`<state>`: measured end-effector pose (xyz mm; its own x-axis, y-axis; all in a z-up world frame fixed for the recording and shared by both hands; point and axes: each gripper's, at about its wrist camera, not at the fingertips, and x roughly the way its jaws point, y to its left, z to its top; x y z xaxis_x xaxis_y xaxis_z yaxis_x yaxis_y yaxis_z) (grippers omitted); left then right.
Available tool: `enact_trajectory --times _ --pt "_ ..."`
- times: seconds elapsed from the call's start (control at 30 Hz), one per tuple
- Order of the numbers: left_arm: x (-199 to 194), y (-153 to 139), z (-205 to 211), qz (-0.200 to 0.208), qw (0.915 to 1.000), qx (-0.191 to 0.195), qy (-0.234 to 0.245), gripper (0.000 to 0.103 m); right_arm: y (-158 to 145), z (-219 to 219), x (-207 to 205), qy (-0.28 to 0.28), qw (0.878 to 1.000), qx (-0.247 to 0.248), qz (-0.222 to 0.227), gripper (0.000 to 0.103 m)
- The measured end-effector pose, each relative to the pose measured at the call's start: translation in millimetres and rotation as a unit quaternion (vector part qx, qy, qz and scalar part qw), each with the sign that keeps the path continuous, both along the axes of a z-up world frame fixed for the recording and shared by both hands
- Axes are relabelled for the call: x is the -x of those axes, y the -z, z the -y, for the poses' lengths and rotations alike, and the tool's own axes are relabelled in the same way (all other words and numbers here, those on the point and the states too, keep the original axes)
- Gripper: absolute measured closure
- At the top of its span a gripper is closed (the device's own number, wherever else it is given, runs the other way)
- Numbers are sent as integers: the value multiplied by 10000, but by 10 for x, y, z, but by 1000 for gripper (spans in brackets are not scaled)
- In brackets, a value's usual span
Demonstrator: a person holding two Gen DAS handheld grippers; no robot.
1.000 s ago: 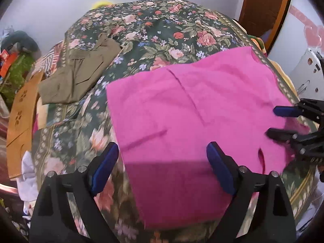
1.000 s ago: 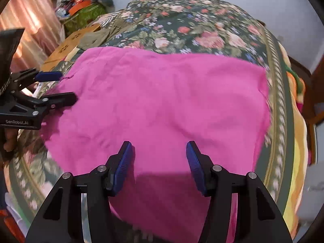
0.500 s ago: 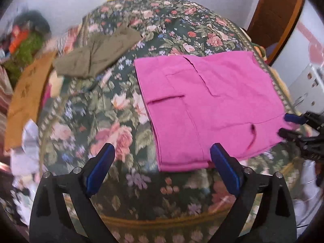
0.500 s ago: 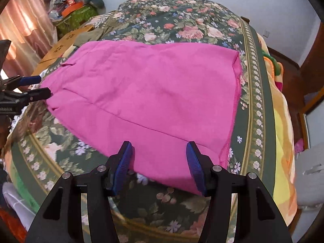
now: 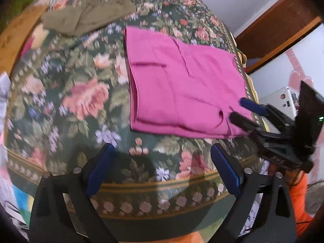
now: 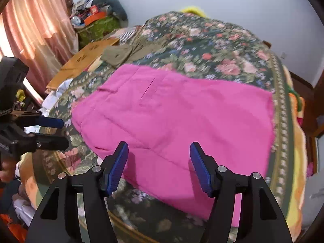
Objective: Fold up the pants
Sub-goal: 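Grasp the folded trousers' edge with the left gripper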
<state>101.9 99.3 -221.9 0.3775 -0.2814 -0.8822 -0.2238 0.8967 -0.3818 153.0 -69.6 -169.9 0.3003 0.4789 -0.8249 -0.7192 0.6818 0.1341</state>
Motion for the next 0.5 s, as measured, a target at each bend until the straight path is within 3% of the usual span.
enact_trajectory --times 0.1,0.17,0.5 --pt "12 13 25 58 10000 26 -47 6 195 -63 14 -41 9998 109 -182 44" --pt "-20 33 17 110 9992 374 -103 3 276 -28 15 -23 9995 46 -301 44" --pt "-347 80 -28 173 9933 1029 -489 2 280 40 -7 -94 9989 -127 -442 43"
